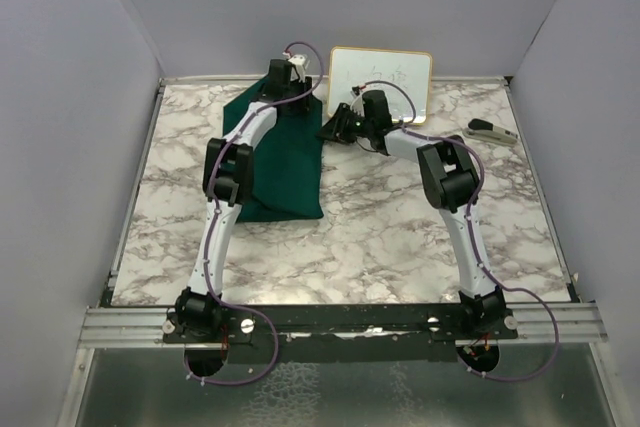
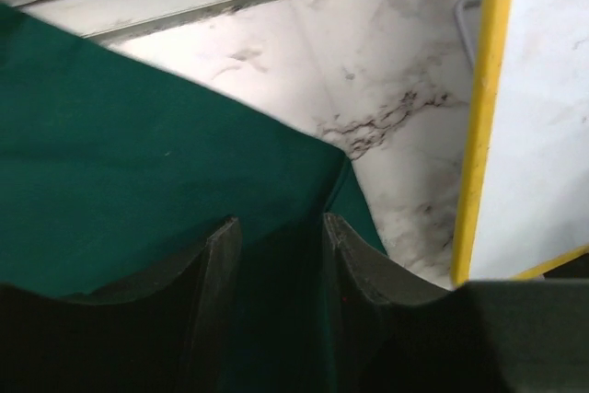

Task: Prepare the surgical pack
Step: Pack the surgical kit at the center of the board.

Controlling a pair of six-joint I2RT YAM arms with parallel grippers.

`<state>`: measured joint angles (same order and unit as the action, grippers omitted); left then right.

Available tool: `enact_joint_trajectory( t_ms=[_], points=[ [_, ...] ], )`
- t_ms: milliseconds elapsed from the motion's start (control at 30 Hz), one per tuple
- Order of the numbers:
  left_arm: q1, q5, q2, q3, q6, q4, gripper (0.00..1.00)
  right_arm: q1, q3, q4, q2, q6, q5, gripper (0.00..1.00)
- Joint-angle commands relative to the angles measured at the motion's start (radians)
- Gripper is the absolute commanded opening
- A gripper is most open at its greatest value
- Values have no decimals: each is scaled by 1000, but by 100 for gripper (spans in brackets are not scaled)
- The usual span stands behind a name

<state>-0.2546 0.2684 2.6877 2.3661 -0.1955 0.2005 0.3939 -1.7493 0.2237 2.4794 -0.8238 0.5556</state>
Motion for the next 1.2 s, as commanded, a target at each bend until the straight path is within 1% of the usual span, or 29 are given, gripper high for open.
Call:
enact_joint_trajectory(
  t_ms=[0,67,133,200,267,333,400,433,467,500,533,567,600,633,667,700,767,800,833,867,967,1033,1067,1167],
  points=[
    [41,-66,-151,10,87,165,50,6,-114,-243,-56,238,2,41],
    [74,-8,-254,-59,98,205,55,4,-119,-252,-66,250,78,45],
    [123,54,-365,-164,88,227,56,3,-73,-215,-91,228,124,47],
    [179,131,-472,-312,51,224,56,3,-9,-148,-119,190,175,47],
    [233,185,-566,-468,24,200,56,-1,47,-121,-155,193,155,47],
    [279,239,-646,-627,5,134,56,-7,72,-94,-176,198,161,48],
    [333,325,-682,-753,-47,61,51,-9,33,-115,-160,201,224,48],
    [365,365,-682,-790,-80,44,45,-8,10,-130,-150,201,271,48],
    [394,375,-680,-813,-109,61,40,-9,5,-134,-153,195,303,47],
    [418,376,-687,-839,-130,79,38,-7,42,-128,-171,196,323,47],
    [434,370,-712,-879,-139,77,39,-8,81,-133,-204,217,318,48],
    [441,336,-759,-931,-133,72,43,-7,133,-143,-246,250,312,49],
    [443,279,-822,-987,-119,66,49,-8,193,-139,-288,274,316,57],
    [444,218,-889,-1064,-112,55,53,-8,259,-113,-330,280,324,74],
    [445,164,-960,-1142,-117,34,56,-7,328,-70,-367,265,344,81],
    [448,116,-1043,-1217,-132,15,60,-7,377,-41,-397,246,373,83],
    [458,76,-1199,-1353,-163,-19,68,-7,452,-24,-444,227,398,83],
    [462,67,-1250,-1411,-167,-28,73,-5,489,-12,-465,222,399,84],
    [462,59,-1300,-1457,-168,-31,89,-2,525,12,-484,208,403,84],
    [466,42,-1340,-1493,-166,-25,94,3,555,45,-496,190,413,84],
    [469,27,-1425,-1573,-151,-23,98,19,619,133,-499,131,438,86],
    [470,52,-1424,-1582,-152,-34,99,27,643,176,-487,107,440,88],
    [469,96,-1396,-1574,-153,-45,99,33,643,186,-473,99,446,88],
    [471,235,-1242,-1490,-156,-45,99,45,630,222,-432,65,450,89]
  ],
)
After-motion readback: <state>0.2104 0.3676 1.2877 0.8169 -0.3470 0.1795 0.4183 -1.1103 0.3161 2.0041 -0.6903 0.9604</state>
